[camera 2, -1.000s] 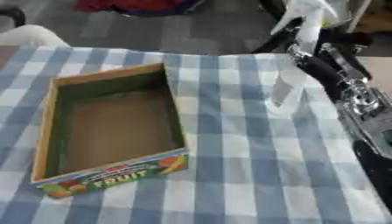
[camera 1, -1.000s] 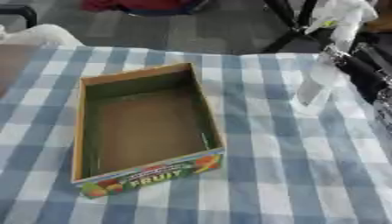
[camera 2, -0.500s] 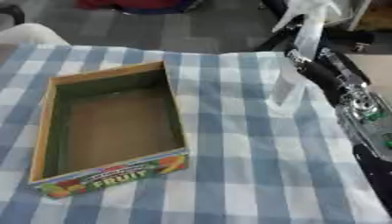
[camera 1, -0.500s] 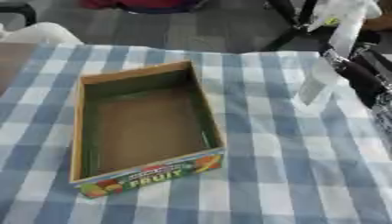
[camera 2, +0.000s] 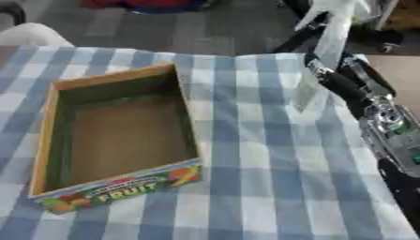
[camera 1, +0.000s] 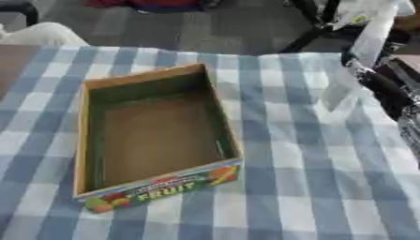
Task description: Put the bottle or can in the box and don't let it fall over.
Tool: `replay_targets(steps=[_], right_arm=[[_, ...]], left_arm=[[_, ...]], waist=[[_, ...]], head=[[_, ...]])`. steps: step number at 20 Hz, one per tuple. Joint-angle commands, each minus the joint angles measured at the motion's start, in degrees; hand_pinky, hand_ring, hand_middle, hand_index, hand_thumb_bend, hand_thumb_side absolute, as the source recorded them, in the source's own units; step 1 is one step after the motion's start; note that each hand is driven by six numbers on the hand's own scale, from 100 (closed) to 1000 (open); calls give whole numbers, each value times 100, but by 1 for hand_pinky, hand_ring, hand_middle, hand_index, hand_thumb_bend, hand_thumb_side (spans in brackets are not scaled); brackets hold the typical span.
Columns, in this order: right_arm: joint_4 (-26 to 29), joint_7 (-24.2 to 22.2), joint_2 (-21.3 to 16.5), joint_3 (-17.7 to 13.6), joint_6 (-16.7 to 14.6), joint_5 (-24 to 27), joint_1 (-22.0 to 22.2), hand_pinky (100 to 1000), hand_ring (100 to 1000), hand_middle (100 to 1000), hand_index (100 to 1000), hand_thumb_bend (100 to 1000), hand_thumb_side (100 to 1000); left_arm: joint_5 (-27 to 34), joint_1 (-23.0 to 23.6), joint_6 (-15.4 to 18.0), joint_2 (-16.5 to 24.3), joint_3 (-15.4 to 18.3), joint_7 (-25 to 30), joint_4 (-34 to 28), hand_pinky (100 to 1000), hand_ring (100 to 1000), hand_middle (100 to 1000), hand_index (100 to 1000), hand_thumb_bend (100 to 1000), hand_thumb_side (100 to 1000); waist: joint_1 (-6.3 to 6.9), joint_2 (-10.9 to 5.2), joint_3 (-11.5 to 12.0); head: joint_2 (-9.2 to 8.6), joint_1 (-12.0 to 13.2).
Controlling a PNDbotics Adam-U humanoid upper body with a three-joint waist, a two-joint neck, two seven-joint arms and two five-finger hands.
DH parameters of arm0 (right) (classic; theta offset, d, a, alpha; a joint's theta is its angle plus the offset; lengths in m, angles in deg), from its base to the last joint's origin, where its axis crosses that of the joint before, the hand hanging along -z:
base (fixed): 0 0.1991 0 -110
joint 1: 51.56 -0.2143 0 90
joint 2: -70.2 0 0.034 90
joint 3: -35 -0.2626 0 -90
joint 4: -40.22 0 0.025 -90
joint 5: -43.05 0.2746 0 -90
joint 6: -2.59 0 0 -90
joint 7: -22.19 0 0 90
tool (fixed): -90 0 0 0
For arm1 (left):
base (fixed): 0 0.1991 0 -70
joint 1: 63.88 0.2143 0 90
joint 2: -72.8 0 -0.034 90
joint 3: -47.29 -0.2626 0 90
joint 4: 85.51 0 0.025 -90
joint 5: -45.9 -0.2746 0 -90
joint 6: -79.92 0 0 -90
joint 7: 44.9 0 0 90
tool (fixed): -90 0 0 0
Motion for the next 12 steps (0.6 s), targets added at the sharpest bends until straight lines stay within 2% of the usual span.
replay_targets(steps=[1,12], right_arm=[[-73,-32,-25,17,-41,-15,-1,849,1000,1000,859,100,554],[-231,1,46,47,-112,-283,55,853,1000,1000,865,100,513]], left_arm=[[25,-34,12,47,13,22,-126,981,481,571,770,679,423],[25,-50,10,33,12,46,-137,982,481,572,771,675,425]], waist=[[28,-78,5],[26,-57,10]], head=[[-91,7],[-111,24]])
